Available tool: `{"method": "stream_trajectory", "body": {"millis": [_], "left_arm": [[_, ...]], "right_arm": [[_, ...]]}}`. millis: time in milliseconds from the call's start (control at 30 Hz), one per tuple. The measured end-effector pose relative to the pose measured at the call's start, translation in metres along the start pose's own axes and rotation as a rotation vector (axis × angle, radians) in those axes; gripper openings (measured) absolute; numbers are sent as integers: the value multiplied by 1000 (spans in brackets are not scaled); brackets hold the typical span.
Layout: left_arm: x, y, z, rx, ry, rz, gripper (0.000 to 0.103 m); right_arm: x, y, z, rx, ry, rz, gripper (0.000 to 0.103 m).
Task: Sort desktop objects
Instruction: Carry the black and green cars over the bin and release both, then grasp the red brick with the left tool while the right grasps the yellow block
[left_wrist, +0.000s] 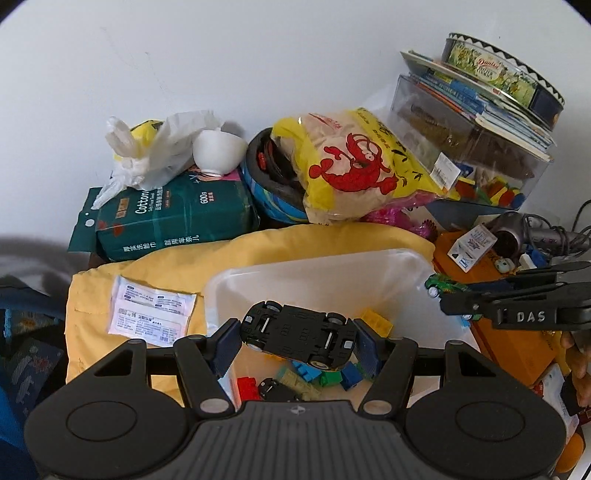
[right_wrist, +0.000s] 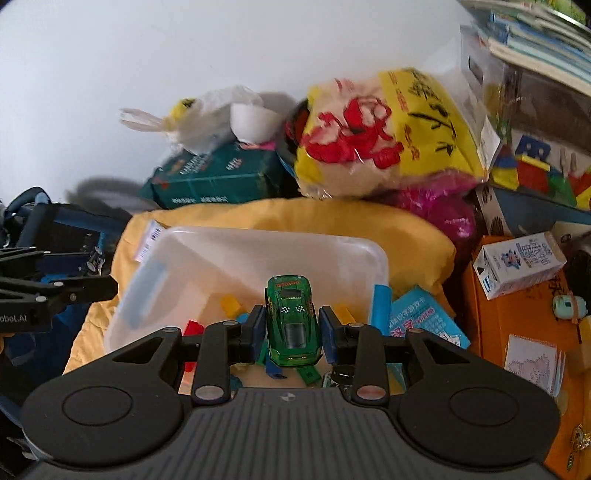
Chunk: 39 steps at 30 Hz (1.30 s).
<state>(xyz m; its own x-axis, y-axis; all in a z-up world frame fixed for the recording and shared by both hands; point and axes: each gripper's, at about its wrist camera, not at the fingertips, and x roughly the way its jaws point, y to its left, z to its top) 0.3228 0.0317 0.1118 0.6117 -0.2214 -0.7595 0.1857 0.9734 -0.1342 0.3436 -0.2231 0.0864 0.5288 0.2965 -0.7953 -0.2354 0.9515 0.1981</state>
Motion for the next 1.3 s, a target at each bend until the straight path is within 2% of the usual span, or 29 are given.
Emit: {"method": "stream_trajectory", "body": {"millis": [167, 233, 300, 333, 367, 500, 567, 633, 700, 800, 833, 900, 1000, 1133, 1233, 1300], "left_arm": [[6, -6, 7, 10, 15, 5, 67], [10, -8, 7, 12, 28, 17, 71], [12, -9, 4, 22, 29, 55, 75], [13, -9, 2, 32, 32, 60, 75], [13, -8, 0, 42, 34, 57, 75], [5, 1, -22, 54, 12, 59, 75], [-5, 4, -47, 80, -33, 64, 75], [-15, 4, -82, 120, -75, 82, 75], [-18, 6, -119, 134, -95, 84, 75], [-3, 13, -171, 74, -42, 91, 75], [7, 16, -183, 43, -3, 89, 75], [26, 17, -201, 23, 50, 87, 75], [44, 11, -211, 44, 63, 125, 74], [61, 3, -210, 81, 66, 117, 73], [67, 5, -210, 48, 53, 102, 62], [70, 8, -209, 29, 51, 108, 45]], "right_arm": [[10, 5, 6, -21, 41, -16, 35], [14, 7, 6, -27, 50, -17, 38], [17, 9, 5, -36, 54, -27, 62], [16, 10, 5, -40, 41, -43, 82], [15, 11, 4, -44, 22, -58, 86], [8, 8, -7, -49, -7, -40, 85], [-1, 8, -18, -52, -44, -10, 84], [-14, 10, -42, -67, -103, 14, 84], [-24, 15, -79, -97, -161, 25, 82], [-19, 19, -136, -142, -195, 12, 76], [-12, 20, -152, -153, -180, 6, 70], [9, 18, -176, -158, -121, -18, 67], [36, 18, -190, -185, -80, -46, 63], [55, 18, -187, -191, -74, -54, 60], [67, 21, -183, -221, -68, -66, 56], [74, 20, -183, -229, -61, -74, 52]]}}
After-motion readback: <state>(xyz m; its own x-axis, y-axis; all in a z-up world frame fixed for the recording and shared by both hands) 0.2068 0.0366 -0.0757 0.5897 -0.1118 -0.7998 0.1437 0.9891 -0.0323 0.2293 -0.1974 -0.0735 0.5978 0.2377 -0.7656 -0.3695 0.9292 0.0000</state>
